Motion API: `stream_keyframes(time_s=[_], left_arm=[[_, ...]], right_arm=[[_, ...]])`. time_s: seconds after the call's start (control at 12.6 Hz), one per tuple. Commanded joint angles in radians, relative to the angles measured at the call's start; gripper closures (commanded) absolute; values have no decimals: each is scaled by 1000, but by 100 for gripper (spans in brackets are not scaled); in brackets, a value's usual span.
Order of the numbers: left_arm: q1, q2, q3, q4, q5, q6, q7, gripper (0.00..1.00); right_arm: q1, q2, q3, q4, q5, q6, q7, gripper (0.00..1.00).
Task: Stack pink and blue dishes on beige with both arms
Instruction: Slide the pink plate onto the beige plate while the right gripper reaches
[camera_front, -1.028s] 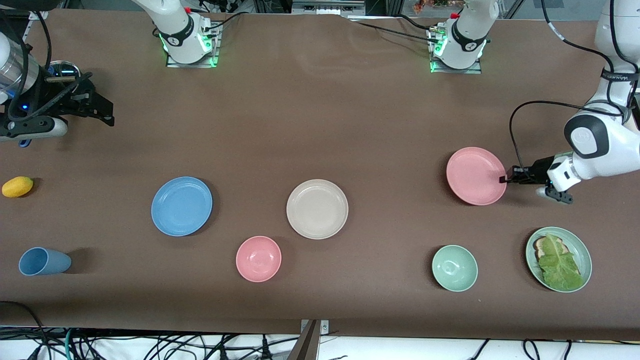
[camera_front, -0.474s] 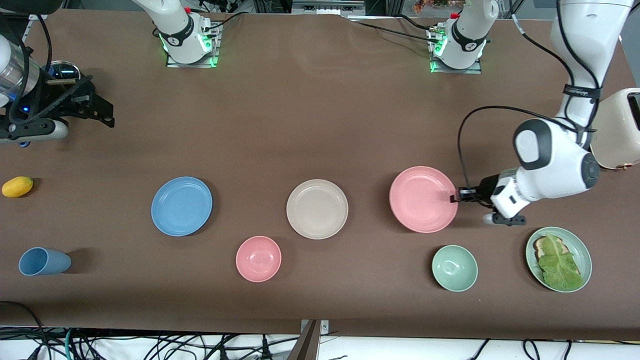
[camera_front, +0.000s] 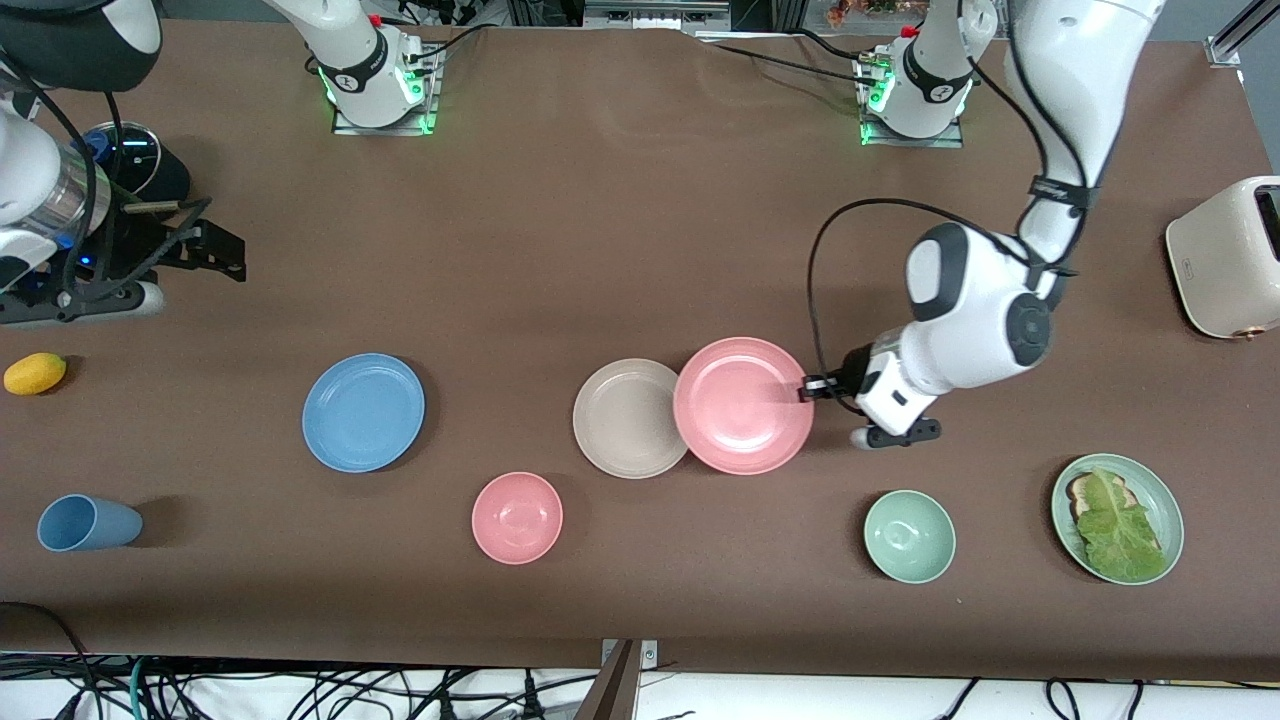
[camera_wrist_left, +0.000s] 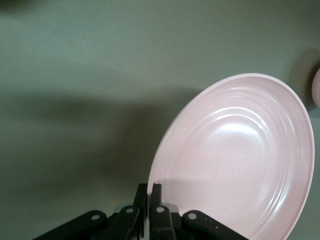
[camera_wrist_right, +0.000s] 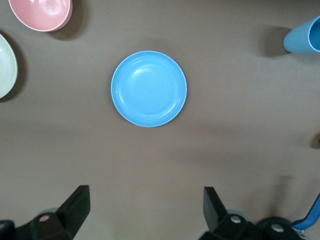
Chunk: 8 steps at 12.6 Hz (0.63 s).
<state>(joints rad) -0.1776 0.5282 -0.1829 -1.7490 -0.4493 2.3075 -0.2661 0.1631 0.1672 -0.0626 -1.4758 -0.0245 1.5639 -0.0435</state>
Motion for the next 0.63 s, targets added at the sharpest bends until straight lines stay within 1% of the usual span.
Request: stream_keyframes(time_s=[0.0,0.16,0.32,0.4,0.55], left_arm=[[-100,62,22,55,-16,49,-96,100],[-146,97,23,94,24,58,-174,100],[-167,124,20,124,122,58,-222,100],[-178,133,20,132,148,58,-234,100],[-200,159,20,166,152,58,-269,100]], right_arm=[[-40,47,6,28,3,15,-45,0],[-47,89,6,28,5,56,-117,0],[-45,141,6,17,6,109,-119,0],[-45,167,6,14,6,136,-119,0],[-54,208,6,-24,6,209,-125,0]])
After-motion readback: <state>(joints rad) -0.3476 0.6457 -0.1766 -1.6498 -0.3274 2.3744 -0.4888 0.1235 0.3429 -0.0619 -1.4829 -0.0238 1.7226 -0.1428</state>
